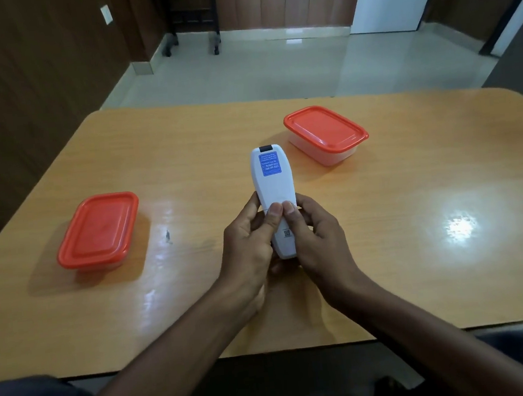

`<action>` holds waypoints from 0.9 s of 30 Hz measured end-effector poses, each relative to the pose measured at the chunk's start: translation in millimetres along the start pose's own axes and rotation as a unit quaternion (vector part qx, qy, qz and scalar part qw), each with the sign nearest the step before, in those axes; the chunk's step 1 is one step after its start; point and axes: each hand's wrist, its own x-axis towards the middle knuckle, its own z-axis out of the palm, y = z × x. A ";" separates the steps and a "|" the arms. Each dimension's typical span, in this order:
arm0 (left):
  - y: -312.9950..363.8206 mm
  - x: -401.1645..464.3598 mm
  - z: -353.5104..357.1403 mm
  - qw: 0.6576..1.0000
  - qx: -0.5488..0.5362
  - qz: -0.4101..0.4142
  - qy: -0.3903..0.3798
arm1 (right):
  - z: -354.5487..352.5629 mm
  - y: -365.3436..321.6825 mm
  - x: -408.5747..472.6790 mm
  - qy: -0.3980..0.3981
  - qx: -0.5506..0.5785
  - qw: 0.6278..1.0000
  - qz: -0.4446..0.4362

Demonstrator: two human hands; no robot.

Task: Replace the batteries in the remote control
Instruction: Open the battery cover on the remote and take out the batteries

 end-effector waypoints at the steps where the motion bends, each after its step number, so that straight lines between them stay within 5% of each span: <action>1: 1.2 0.4 -0.2 1.000 -0.005 -0.001 0.001 | -0.2 1.0 -0.1 0.002 0.003 1.000 -0.004; 11: 8.6 11.3 -10.5 0.999 -0.035 -0.017 -0.019 | -8.4 -2.0 8.8 -0.112 0.073 0.991 0.029; 14: 13.7 14.7 -12.0 0.997 -0.070 -0.038 -0.013 | -8.8 1.2 9.8 -0.082 -0.068 0.993 -0.042; 18: 15.5 18.0 -13.3 0.989 -0.134 -0.062 0.028 | -7.2 12.0 5.0 0.023 -0.310 0.930 -0.198; 27: 17.5 27.8 -24.6 0.994 -0.062 -0.014 0.091 | -21.0 3.5 3.5 0.049 -0.343 0.918 -0.191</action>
